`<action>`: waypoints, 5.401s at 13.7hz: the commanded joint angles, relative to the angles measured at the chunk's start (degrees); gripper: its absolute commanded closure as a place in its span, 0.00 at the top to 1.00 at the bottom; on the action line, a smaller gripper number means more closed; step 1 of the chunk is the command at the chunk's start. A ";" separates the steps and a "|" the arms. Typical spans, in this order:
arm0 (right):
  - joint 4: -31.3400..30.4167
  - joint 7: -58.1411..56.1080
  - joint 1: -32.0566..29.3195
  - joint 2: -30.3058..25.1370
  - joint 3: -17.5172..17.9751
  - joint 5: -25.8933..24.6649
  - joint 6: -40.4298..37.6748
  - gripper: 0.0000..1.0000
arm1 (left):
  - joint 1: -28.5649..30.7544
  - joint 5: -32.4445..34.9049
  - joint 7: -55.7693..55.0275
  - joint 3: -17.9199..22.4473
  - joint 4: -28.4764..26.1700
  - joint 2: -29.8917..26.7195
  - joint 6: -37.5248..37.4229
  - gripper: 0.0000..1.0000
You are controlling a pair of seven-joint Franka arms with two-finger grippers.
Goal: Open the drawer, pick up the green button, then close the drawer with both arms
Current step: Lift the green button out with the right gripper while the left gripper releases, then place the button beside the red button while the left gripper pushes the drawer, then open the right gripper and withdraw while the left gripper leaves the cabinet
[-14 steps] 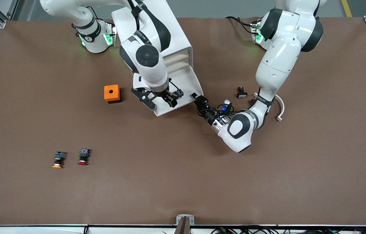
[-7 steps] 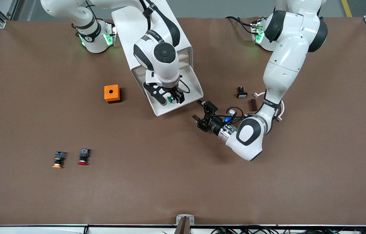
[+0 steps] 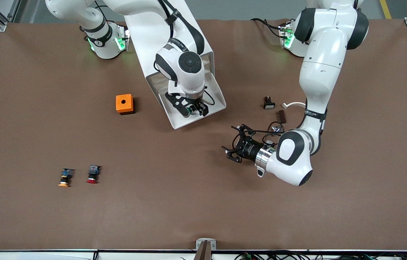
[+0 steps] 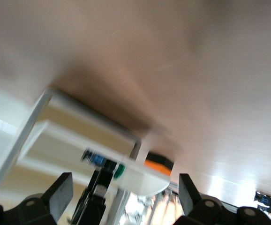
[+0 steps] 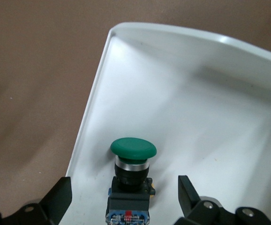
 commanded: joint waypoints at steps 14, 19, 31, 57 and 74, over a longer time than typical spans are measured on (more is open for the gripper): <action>10.08 -8.64 -3.05 0.58 -0.65 -0.10 -12.99 0.00 | -12.68 38.16 16.62 3.21 -1.80 -10.52 26.30 0.99; 12.12 -38.32 -13.50 -1.97 -1.00 -0.80 -16.54 0.00 | -15.23 41.68 13.64 3.30 -3.12 -10.52 27.72 0.99; 1.06 -85.13 -35.50 2.94 -0.91 -0.54 6.29 0.01 | -24.54 46.87 8.61 3.13 -8.83 -10.52 28.60 0.99; 8.78 -85.57 -38.23 12.53 -1.09 -1.24 9.76 1.00 | -31.05 45.64 1.68 -4.78 -8.74 -9.28 28.07 0.99; 9.14 -96.12 -48.07 -16.63 -1.18 -1.68 -28.93 1.00 | -31.05 20.59 2.29 -6.10 -11.29 -7.97 27.81 0.99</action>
